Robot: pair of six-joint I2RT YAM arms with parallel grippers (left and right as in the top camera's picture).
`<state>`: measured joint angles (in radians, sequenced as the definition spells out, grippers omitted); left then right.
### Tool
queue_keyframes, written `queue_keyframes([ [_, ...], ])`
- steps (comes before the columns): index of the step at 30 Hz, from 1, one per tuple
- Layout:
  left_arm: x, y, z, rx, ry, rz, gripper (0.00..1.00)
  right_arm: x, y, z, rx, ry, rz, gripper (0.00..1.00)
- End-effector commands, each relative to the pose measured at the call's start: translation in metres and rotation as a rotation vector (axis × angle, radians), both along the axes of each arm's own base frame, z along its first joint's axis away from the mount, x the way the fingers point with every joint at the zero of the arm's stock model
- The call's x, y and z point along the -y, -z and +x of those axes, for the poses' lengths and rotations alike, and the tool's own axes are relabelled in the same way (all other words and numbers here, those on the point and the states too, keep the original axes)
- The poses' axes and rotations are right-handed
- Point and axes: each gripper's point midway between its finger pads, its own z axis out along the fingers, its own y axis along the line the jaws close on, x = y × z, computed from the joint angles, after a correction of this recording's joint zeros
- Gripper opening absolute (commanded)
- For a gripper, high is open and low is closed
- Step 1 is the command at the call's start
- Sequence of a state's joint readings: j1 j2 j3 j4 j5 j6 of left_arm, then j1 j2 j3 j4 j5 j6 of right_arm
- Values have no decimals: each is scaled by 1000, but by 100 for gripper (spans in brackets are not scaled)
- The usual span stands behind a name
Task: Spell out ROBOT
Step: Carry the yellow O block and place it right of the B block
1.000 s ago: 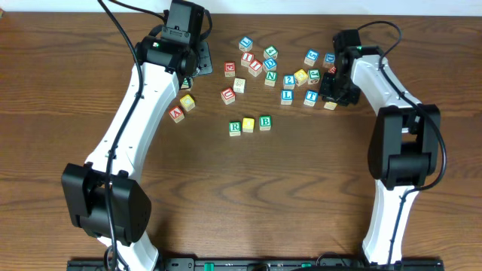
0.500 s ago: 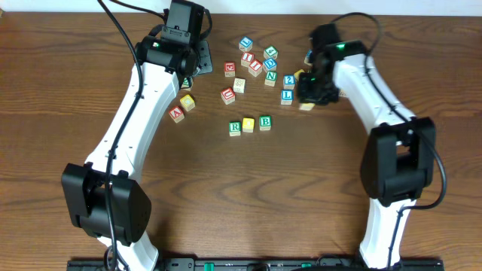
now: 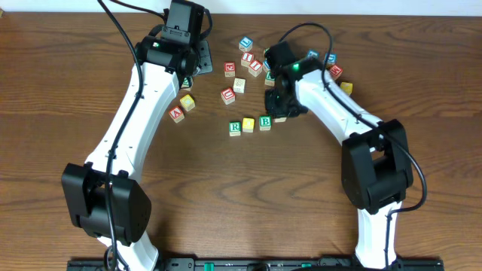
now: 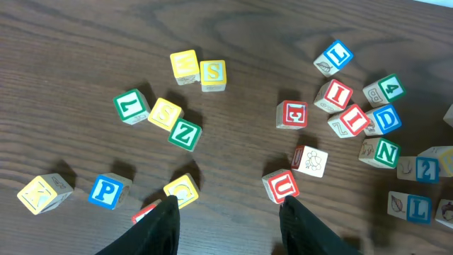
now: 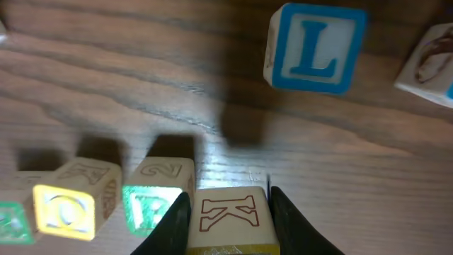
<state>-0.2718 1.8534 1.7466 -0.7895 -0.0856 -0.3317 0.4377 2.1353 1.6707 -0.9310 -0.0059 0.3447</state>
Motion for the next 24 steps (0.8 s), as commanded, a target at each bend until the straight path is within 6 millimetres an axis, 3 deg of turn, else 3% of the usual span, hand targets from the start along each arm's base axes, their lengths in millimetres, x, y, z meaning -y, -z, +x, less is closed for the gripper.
queue_keyframes([
  [1,-6,7,0,-14,3,31,45,4,8,-5,1,10,-23,23],
  [12,-6,7,0,-14,3,31,46,4,29,-4,29,14,-7,25],
  [20,-6,7,0,-15,3,31,46,4,29,-4,29,14,-7,42],
  [24,-6,7,0,-14,3,31,45,4,28,-2,35,20,-3,47],
])
